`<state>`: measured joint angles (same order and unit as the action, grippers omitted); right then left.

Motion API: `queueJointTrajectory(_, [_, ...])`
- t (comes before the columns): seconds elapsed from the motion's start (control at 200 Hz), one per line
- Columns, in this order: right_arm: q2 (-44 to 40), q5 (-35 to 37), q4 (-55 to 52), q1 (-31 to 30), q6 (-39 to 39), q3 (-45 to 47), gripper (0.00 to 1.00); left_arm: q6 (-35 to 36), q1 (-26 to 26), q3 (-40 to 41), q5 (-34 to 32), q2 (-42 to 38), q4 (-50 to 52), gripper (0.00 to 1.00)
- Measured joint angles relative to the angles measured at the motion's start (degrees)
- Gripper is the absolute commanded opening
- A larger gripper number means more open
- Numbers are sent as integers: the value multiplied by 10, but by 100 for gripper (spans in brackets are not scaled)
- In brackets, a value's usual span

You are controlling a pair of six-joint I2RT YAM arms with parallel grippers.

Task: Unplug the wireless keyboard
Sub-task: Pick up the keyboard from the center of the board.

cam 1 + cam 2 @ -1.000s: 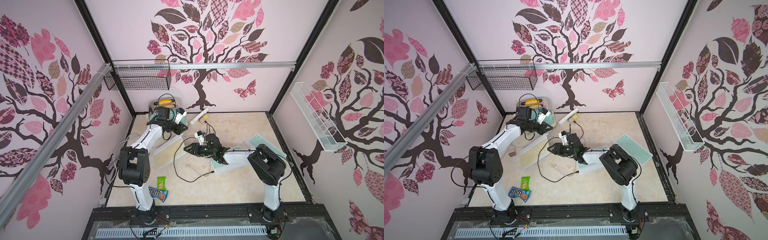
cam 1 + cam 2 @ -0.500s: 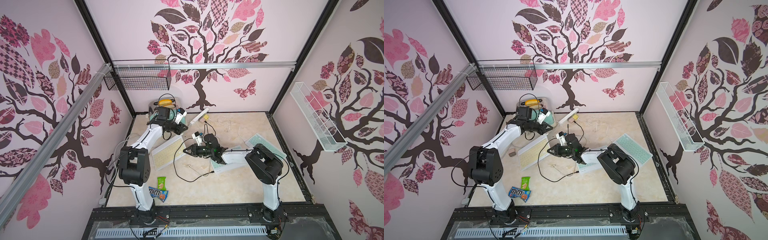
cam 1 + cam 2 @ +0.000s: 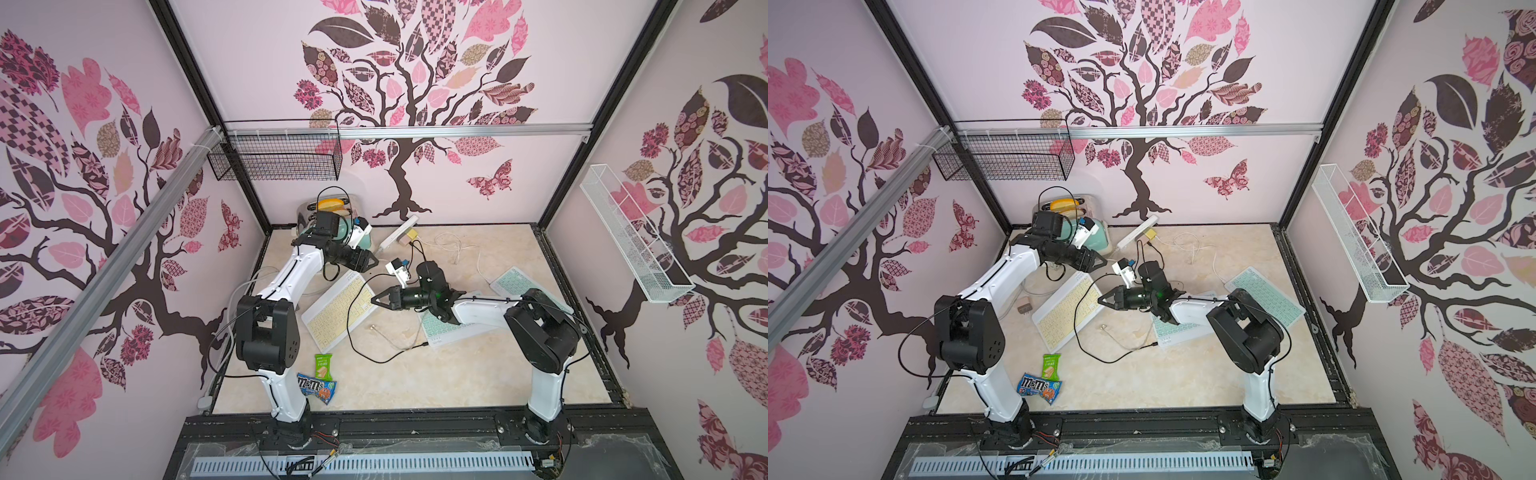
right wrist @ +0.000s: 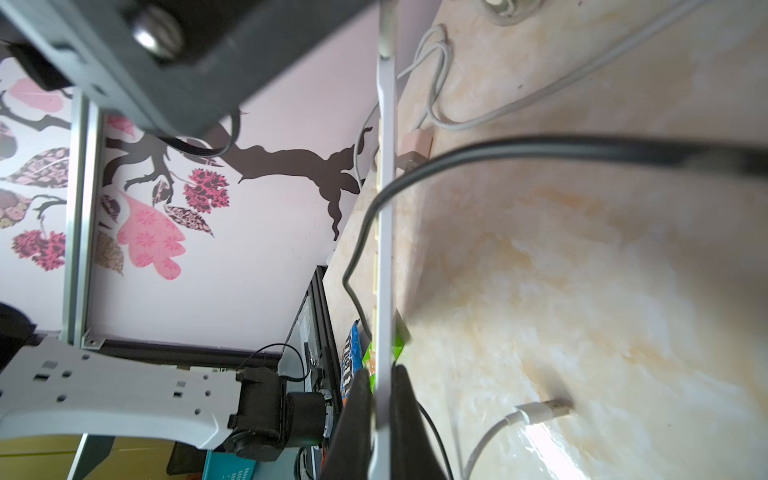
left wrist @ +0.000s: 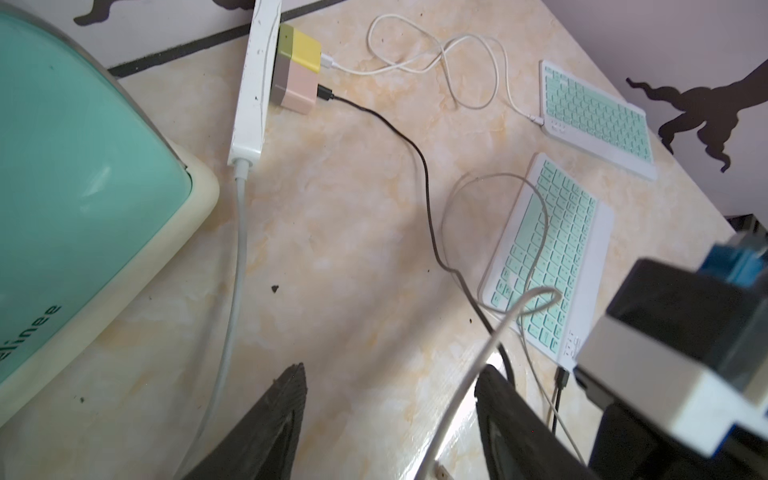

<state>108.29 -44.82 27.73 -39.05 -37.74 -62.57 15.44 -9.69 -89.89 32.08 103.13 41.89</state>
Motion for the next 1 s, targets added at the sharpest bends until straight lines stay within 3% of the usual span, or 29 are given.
queueJointTrajectory(0.12, [-3,-46,16,33,26,3,0,-1,0,0,-18,-36,36,79])
queueJointTrajectory(0.335, [3,-103,44,61,42,3,0,-18,12,0,-29,-103,63,84])
queueJointTrajectory(0.56, [21,-134,78,57,21,3,0,-42,83,62,-8,-111,51,83])
queueJointTrajectory(0.75, [44,-147,121,59,-11,3,0,-42,93,149,46,-114,41,80])
queueJointTrajectory(0.995, [64,-151,168,70,-50,3,0,-33,120,162,124,-114,29,74])
